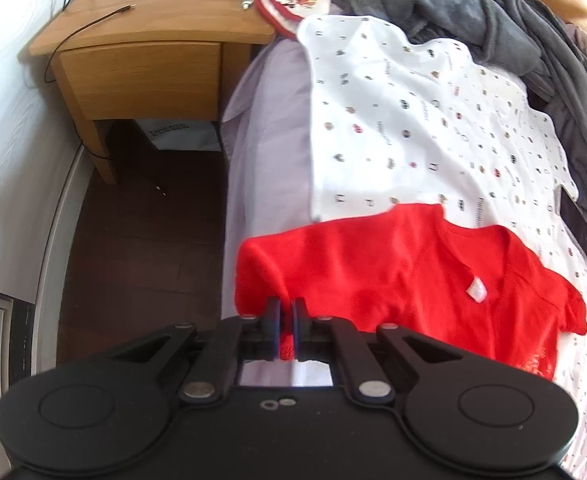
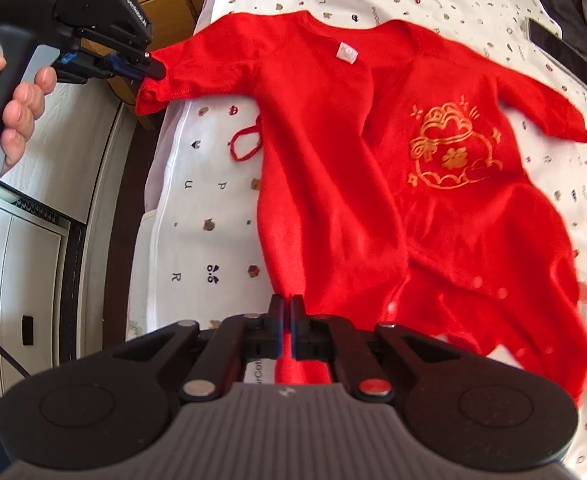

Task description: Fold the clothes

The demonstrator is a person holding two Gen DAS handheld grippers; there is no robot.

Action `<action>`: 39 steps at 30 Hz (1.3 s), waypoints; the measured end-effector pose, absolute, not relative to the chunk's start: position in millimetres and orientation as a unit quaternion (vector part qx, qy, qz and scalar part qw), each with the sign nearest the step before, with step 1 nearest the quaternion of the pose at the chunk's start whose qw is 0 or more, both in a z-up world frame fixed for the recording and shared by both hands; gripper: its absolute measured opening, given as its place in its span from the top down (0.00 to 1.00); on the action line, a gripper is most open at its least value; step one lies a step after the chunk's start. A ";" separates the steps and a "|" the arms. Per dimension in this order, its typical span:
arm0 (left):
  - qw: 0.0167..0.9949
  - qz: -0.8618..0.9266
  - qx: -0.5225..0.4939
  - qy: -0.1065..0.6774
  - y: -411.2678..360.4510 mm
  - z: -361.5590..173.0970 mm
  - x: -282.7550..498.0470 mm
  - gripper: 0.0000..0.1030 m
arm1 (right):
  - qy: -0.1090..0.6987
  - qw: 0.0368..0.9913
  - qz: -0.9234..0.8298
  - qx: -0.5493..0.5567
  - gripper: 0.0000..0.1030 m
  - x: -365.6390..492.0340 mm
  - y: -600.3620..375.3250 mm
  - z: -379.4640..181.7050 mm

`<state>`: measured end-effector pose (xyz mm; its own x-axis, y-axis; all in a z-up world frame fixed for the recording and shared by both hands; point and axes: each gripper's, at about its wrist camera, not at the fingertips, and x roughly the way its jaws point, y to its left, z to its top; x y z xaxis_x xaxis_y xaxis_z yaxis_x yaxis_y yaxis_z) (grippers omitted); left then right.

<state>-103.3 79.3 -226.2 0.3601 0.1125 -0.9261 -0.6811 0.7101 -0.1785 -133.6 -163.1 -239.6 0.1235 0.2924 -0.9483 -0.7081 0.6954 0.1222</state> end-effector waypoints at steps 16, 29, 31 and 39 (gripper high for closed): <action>0.772 0.219 -0.248 0.543 -16.9 -193.6 -12.4 0.97 | 0.590 0.733 0.311 -0.133 0.97 -47.4 -224.9 -208.1; 0.754 0.250 -0.185 0.579 0.0 -204.9 -47.8 0.82 | 0.569 0.704 0.384 -0.182 0.38 -109.4 -177.0 -236.7; 0.756 0.248 -0.179 0.579 3.1 -208.9 -49.4 0.82 | 0.564 0.699 0.397 -0.189 0.38 -115.8 -167.3 -240.5; 0.775 0.214 -0.179 0.567 5.5 -217.3 -37.4 0.81 | 0.548 0.685 0.389 -0.281 0.45 -139.1 -140.6 -280.4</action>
<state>-37.4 5.5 -217.3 0.2653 0.1298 -0.9554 -0.5349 0.8442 -0.0339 -139.1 -140.6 -280.4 0.0953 0.2252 -0.9696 -0.8411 0.5391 0.0425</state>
